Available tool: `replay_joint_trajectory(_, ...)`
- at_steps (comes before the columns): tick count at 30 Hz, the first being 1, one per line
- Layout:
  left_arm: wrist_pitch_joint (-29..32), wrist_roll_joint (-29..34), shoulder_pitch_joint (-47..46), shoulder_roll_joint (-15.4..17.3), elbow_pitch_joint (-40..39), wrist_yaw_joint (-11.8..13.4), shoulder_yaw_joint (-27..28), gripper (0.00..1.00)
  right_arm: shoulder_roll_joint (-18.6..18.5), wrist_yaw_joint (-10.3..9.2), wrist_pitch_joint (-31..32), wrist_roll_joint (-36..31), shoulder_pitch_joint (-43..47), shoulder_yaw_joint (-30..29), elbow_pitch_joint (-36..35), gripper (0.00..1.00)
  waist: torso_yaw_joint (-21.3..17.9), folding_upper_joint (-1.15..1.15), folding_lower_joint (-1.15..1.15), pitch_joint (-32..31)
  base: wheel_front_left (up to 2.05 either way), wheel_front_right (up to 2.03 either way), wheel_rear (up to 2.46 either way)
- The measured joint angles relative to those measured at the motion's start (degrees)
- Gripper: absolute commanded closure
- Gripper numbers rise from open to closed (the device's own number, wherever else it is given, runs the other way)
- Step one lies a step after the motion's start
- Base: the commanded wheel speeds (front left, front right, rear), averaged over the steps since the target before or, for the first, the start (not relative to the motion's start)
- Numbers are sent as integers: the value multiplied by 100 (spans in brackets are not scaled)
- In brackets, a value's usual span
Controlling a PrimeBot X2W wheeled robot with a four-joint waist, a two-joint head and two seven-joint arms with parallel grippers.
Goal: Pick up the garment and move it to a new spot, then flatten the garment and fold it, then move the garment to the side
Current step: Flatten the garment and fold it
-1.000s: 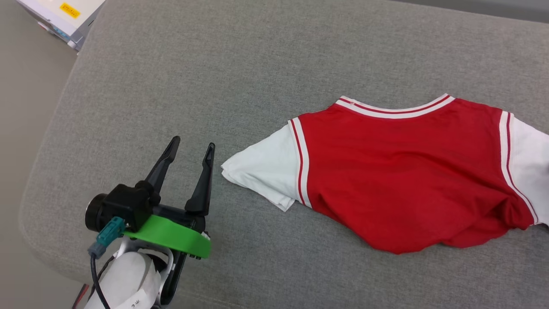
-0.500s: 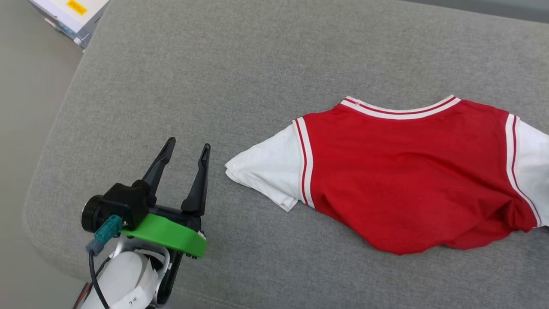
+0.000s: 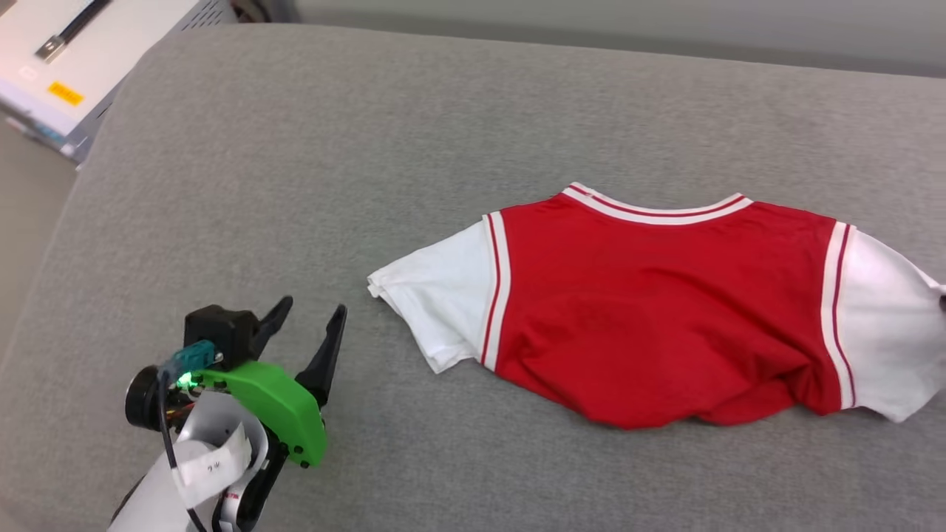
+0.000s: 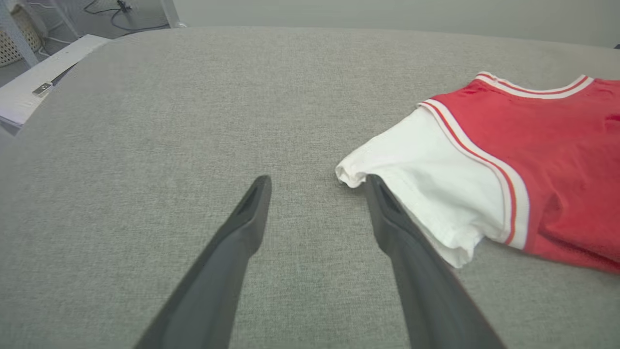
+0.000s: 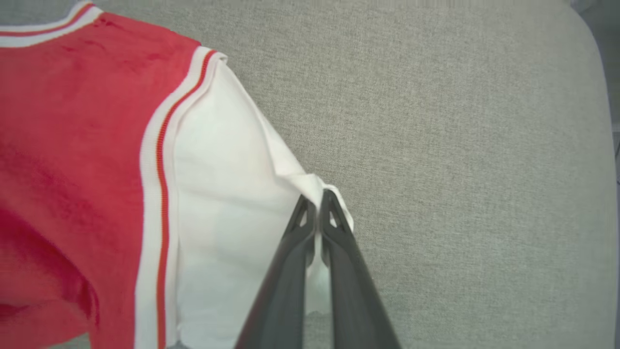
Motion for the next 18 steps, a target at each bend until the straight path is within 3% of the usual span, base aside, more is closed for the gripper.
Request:
replay_joint_trajectory(9,1451,-211,-711,104,199,18,-200,0,198,0,77,49,240,124,-868,100,-580,0,0,-48,0,0,0)
replay_joint_trajectory(18,2117,-71,-1592,-12,973,119,-493,0,279,0,76,51,214,319,-1021,100,-850,0,0,276,0,0,0)
